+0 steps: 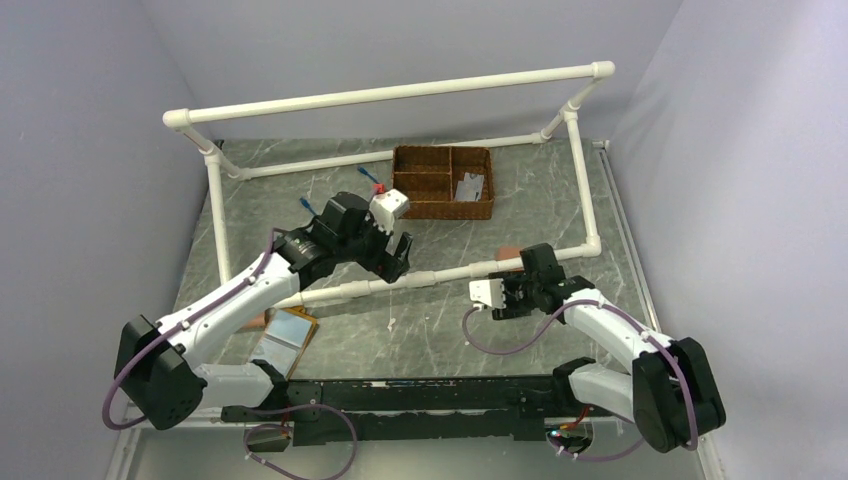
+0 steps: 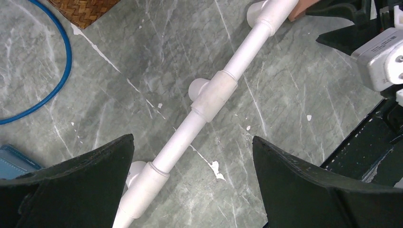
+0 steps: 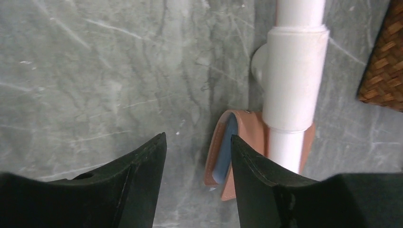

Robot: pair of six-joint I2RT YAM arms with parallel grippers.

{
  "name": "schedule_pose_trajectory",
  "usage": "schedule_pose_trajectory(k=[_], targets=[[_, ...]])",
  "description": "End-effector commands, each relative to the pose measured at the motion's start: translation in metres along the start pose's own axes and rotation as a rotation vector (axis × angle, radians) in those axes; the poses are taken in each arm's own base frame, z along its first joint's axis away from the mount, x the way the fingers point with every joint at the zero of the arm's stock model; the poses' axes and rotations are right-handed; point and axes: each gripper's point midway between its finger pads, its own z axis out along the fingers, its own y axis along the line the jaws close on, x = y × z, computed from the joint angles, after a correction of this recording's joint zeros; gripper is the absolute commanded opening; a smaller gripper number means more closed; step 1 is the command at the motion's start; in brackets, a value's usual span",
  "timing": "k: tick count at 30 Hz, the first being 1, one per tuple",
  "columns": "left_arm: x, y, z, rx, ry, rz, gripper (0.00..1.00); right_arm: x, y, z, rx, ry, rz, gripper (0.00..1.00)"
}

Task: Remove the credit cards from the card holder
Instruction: Move the card holder to the center of the board.

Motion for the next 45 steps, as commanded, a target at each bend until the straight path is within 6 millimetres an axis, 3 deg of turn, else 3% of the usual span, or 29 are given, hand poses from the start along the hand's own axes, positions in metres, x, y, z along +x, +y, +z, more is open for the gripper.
schedule_pose_trajectory(k=[1,12,17,21,26,27,32,41,45], targets=[[-0.011,-0.002,-0.010,0.004,-0.041,0.032,1.00,0.004,-0.035,-0.003,0.153,0.075,-0.028,0.54],[-0.014,-0.002,-0.014,0.003,-0.056,0.036,0.99,0.011,-0.033,-0.007,0.164,0.098,0.001,0.50],[-0.013,-0.003,-0.014,0.005,-0.051,0.036,1.00,0.026,-0.033,-0.003,0.183,0.165,-0.008,0.45],[-0.013,-0.003,-0.014,0.006,-0.053,0.036,0.99,0.036,-0.035,-0.001,0.197,0.213,-0.003,0.35],[-0.013,-0.003,-0.014,0.008,-0.051,0.037,0.99,0.040,-0.028,0.001,0.172,0.222,-0.012,0.06],[-0.013,-0.003,-0.014,0.009,-0.051,0.037,0.99,0.038,-0.027,0.000,0.166,0.217,-0.009,0.00],[-0.012,-0.004,-0.014,0.012,-0.050,0.037,1.00,0.023,-0.022,-0.003,0.116,0.148,0.007,0.00],[-0.012,-0.005,-0.013,0.018,-0.050,0.038,1.00,-0.012,0.015,-0.010,-0.073,-0.024,0.006,0.00],[-0.011,-0.005,-0.012,0.020,-0.047,0.039,0.99,-0.037,0.030,-0.014,-0.166,-0.132,0.006,0.00]])
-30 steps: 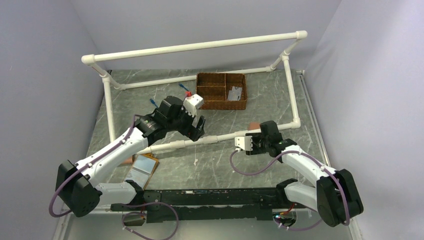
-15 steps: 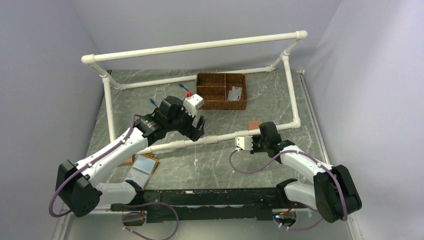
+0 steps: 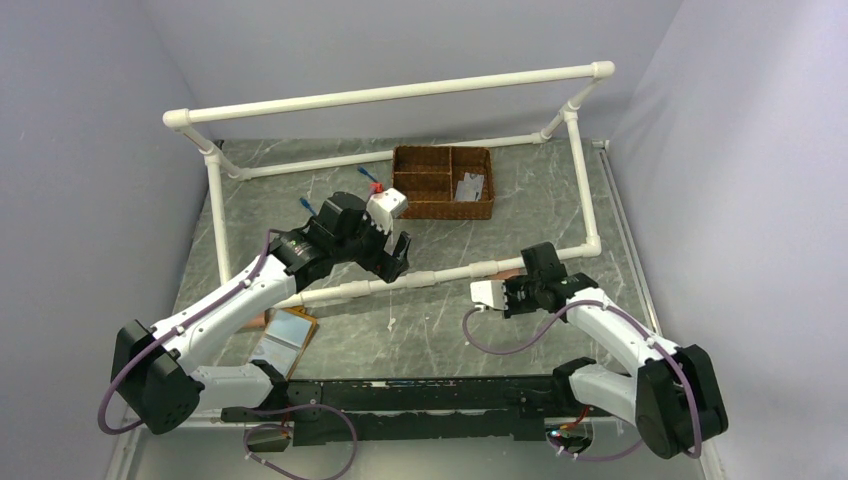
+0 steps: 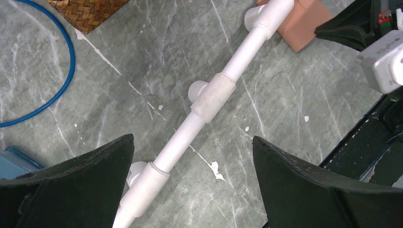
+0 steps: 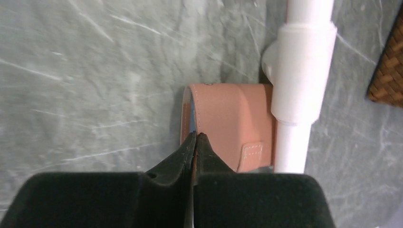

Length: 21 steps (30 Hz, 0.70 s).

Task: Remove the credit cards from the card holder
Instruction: Move the card holder to the center of the board.

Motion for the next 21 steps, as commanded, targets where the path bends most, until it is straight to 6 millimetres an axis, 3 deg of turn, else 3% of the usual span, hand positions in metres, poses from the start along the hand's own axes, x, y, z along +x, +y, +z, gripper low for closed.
schedule_pose_trajectory(k=[1,10,12,15,17,21], targets=[[-0.006,-0.003,-0.004,0.018,-0.021,0.032,0.99,-0.044,0.032,-0.007,-0.179,-0.187,-0.003,0.00],[-0.002,-0.008,0.000,0.047,-0.013,0.041,0.99,-0.132,0.057,-0.003,-0.404,-0.364,-0.020,0.00],[-0.002,-0.010,-0.001,0.064,-0.017,0.046,0.99,-0.144,0.064,-0.008,-0.457,-0.419,-0.011,0.12],[-0.003,-0.014,-0.002,0.087,-0.028,0.057,0.99,-0.150,0.061,-0.019,-0.457,-0.452,0.002,0.32],[-0.003,-0.017,-0.002,0.104,-0.037,0.065,0.99,-0.146,0.048,-0.029,-0.413,-0.469,0.038,0.45],[0.000,-0.022,0.002,0.137,-0.031,0.067,1.00,-0.110,0.024,-0.040,-0.278,-0.417,0.104,0.63]])
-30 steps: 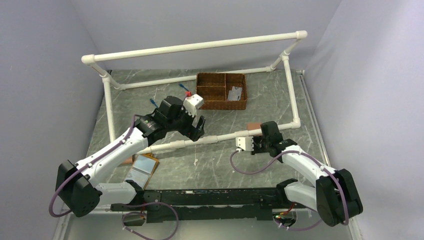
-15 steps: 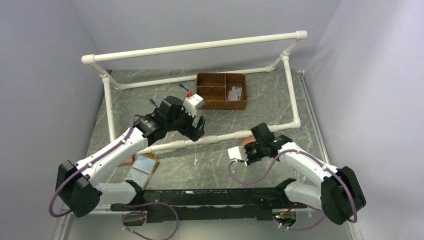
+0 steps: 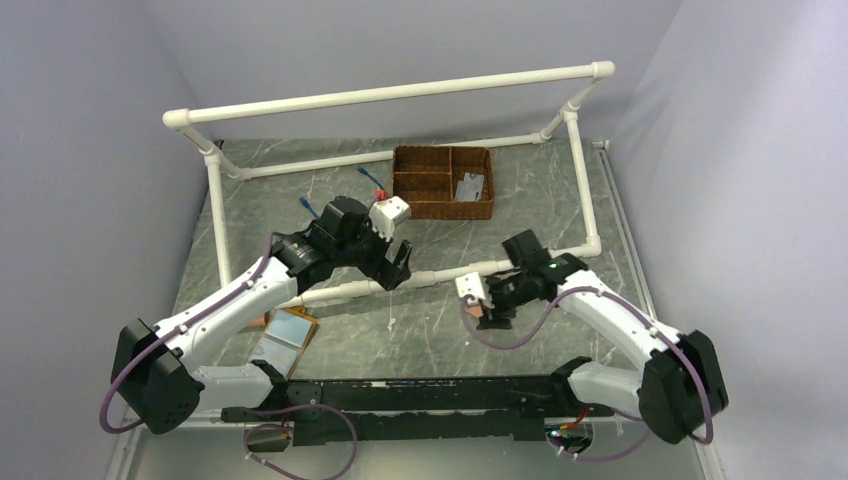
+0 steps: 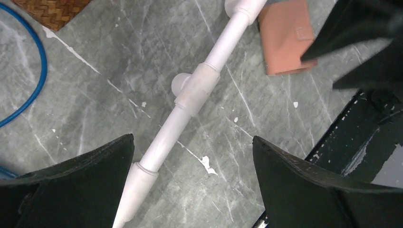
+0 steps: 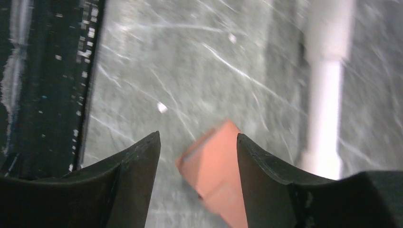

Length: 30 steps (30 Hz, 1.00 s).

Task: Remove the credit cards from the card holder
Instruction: Move the card holder to the center of the board.

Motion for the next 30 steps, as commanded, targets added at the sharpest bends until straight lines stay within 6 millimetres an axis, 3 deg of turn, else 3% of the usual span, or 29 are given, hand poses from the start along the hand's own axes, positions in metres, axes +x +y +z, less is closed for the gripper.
schedule_pose_trajectory(k=[1,6,10,14,20,27,30], targets=[[-0.011,-0.012,0.000,0.069,-0.046,0.044,0.99,0.007,-0.013,-0.035,0.126,-0.018,0.039,0.66],[-0.011,-0.024,0.004,0.131,-0.029,-0.018,0.99,0.027,-0.030,-0.049,0.216,0.017,0.165,0.67],[-0.016,-0.046,0.006,0.233,-0.080,-0.192,0.97,0.039,-0.031,-0.046,0.200,0.059,0.256,0.61],[0.007,-0.060,0.015,0.294,-0.106,-0.425,0.92,0.062,-0.027,-0.042,0.208,0.142,0.328,0.55],[0.033,-0.085,0.024,0.291,-0.156,-0.513,0.92,0.086,-0.031,-0.041,0.273,0.244,0.376,0.53],[0.050,-0.098,0.043,0.263,-0.142,-0.528,0.91,0.092,-0.020,-0.023,0.219,0.305,0.332,0.50],[0.058,-0.102,0.049,0.250,-0.125,-0.527,0.91,0.093,-0.015,-0.016,0.185,0.330,0.302,0.43]])
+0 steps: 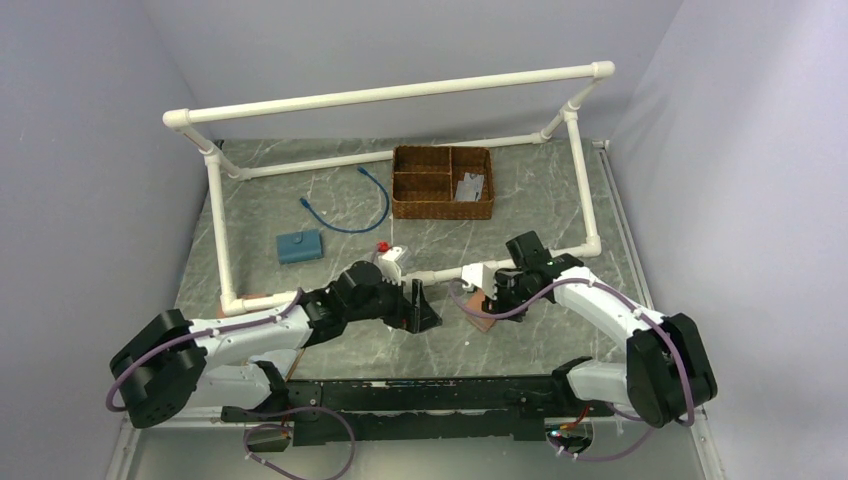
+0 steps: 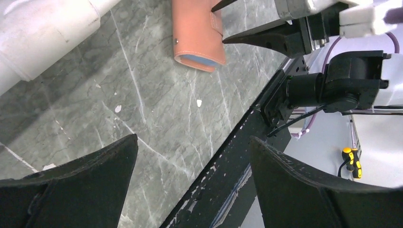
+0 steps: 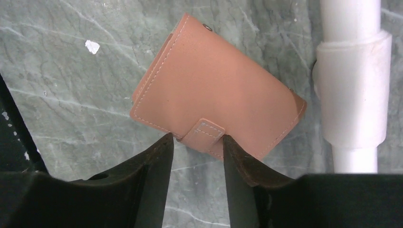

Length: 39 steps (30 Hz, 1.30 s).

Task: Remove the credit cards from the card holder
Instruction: Move the card holder to the center of the board, then open the card holder at the center of the board.

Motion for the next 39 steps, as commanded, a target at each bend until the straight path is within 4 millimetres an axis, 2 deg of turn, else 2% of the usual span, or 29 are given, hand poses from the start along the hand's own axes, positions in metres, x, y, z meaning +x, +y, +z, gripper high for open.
schedule_pose_trajectory(k=[1,9,18,23,30,35,39], targets=[[-0.011,-0.006,0.010,-0.004,-0.071,-0.014,0.90,0.002,0.006,0.010,-0.018,0.038,-0.043,0.41],[0.007,0.011,0.014,-0.099,-0.040,-0.005,0.91,-0.019,0.030,0.015,-0.094,-0.018,-0.228,0.17],[0.021,0.013,0.022,-0.111,-0.005,0.030,0.91,-0.036,0.064,0.018,-0.239,-0.100,-0.338,0.14],[0.028,0.013,0.029,-0.119,0.012,0.040,0.91,-0.056,0.065,0.005,-0.275,-0.158,-0.273,0.22],[0.034,0.008,0.038,-0.126,0.035,0.004,0.92,-0.056,0.045,-0.024,-0.216,-0.225,-0.157,0.45],[0.039,0.008,0.047,-0.149,0.062,-0.006,0.92,-0.054,0.034,-0.032,-0.158,-0.234,-0.130,0.48],[0.044,0.007,0.054,-0.182,0.095,-0.003,0.96,-0.053,0.035,-0.032,-0.163,-0.235,-0.131,0.48]])
